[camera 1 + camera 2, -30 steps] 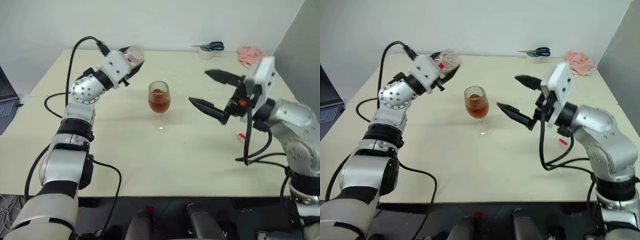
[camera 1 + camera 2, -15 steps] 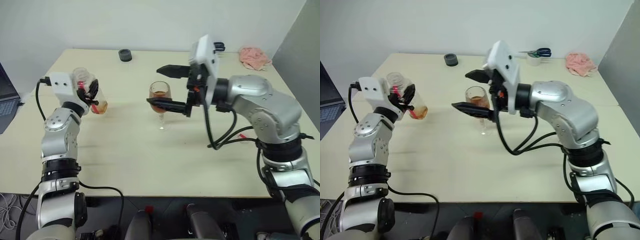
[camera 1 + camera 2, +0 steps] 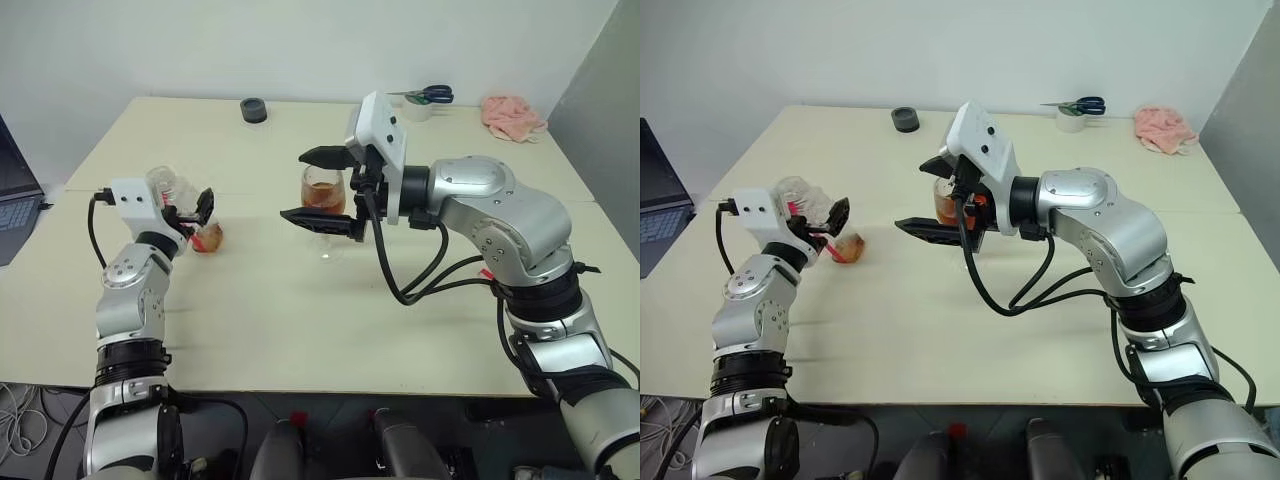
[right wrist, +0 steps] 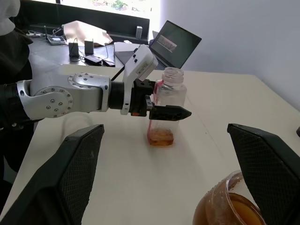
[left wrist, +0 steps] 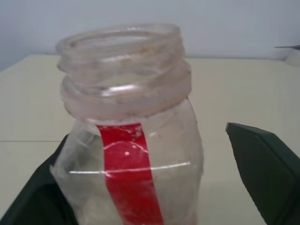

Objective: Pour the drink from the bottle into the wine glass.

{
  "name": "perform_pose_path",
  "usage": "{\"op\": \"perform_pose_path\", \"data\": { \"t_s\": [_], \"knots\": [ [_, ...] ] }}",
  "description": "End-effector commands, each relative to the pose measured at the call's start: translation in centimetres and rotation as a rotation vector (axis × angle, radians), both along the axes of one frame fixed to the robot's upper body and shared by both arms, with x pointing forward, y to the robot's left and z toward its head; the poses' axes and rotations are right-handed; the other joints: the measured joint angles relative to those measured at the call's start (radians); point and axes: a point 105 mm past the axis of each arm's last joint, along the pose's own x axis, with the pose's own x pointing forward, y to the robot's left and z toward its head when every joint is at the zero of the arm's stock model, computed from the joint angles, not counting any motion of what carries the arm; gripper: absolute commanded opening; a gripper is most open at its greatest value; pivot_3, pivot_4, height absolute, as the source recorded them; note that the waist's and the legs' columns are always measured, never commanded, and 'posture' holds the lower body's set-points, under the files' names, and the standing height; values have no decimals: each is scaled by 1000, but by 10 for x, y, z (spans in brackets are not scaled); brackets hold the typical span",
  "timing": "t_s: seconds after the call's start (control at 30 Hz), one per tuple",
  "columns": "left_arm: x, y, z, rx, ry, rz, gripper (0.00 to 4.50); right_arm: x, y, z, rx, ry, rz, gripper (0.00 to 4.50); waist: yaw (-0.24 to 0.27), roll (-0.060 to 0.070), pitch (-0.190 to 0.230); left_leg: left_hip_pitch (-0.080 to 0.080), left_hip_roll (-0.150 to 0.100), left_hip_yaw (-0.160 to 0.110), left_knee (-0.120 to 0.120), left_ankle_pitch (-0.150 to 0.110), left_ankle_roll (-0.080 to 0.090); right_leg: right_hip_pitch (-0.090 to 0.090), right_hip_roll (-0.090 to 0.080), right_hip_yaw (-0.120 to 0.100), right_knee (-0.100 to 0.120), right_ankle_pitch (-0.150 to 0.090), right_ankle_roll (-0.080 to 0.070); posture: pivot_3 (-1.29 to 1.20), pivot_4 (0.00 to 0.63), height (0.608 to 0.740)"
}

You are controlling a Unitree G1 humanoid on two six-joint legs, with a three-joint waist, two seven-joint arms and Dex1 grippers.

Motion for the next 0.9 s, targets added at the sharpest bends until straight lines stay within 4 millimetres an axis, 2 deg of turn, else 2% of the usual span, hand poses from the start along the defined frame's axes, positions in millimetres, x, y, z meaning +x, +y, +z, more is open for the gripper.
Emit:
{"op": "perform_pose_path", "data": {
  "t_s": [0.03, 0.27, 0.47, 0.6, 0.7, 0.77, 0.83, 0.9],
  "knots": [
    [-12, 0, 17, 31, -41, -17, 4479, -6, -2, 14, 27, -68, 15, 4500, -1, 0, 0, 0, 0, 0, 0, 0, 0, 0, 0, 0, 0, 0, 0, 0, 150, 740],
    [-31, -2, 20, 60, -33, -13, 4479, 1, -4, 12, 25, -82, 2, 4500, 0, 0, 0, 0, 0, 0, 0, 0, 0, 0, 0, 0, 0, 0, 0, 0, 150, 740],
    [-53, 12, 28, 77, -31, 21, 4479, 5, -9, 12, 18, -98, -14, 4500, -3, 0, 0, 0, 1, 0, -1, 0, 0, 0, 0, 0, -1, 0, 0, 0, 150, 740],
    [-76, 18, 40, 148, -8, -62, 4479, 8, -21, 9, -15, -104, -29, 4500, -4, 0, 0, 0, 1, 0, -2, 0, 0, 0, 1, 0, -1, -1, -1, 0, 150, 740],
    [-93, 23, 56, 183, 12, -136, 4479, 15, -39, 6, -44, -94, -62, 4500, -3, 0, 0, 0, 1, 0, -2, 0, 0, 0, 1, 0, -2, -1, -1, 0, 150, 740],
    [-102, 15, 68, 208, 16, -227, 4479, 19, -53, 5, -55, -84, -87, 4500, 0, 0, 0, 0, 1, 0, -2, 0, 0, 0, 1, 0, -3, -3, 1, 0, 150, 740],
    [-116, -16, 94, 208, -8, -455, 4479, 19, -89, 7, -58, -26, -92, 4500, 6, -1, 1, 0, 1, 1, -2, 0, 0, 0, 1, 0, -6, -3, 2, 0, 150, 740],
    [-122, -36, 101, 230, 13, -585, 4479, 11, -107, 8, -61, 19, -66, 4500, 18, -2, 3, -2, 1, 0, -2, 0, 0, 1, 1, -2, -10, -4, 3, 0, 150, 740]
  ]
}}
